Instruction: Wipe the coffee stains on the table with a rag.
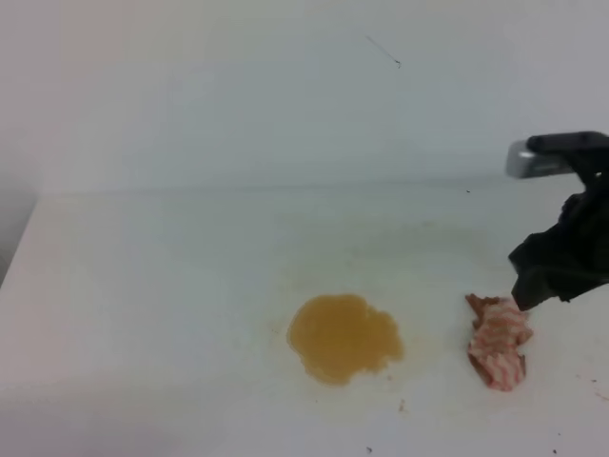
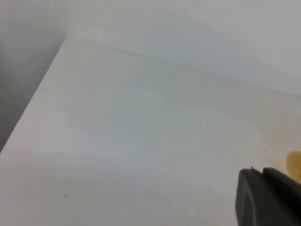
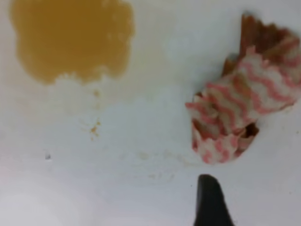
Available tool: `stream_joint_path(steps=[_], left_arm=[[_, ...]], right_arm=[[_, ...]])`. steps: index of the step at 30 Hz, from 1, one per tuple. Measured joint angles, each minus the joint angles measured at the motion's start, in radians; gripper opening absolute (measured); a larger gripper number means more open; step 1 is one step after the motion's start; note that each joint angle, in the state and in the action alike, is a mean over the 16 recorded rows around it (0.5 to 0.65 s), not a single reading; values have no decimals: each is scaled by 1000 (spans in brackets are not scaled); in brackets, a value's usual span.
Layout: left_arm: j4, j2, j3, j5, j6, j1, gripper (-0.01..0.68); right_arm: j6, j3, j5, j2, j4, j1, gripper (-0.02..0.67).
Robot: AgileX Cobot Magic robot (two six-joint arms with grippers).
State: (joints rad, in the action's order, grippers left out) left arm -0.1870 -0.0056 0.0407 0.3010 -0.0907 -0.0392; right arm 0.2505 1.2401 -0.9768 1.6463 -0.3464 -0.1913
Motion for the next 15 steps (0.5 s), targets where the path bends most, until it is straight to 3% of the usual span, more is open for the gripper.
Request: stream_joint_path(steps=[6,15], left_arm=[[0,0,0,0,0,0,0],[0,0,0,0,0,0,0]], right_arm=[[-101,10,28,95,109,-57,395],[-126,17,76,223,127,-72,379]])
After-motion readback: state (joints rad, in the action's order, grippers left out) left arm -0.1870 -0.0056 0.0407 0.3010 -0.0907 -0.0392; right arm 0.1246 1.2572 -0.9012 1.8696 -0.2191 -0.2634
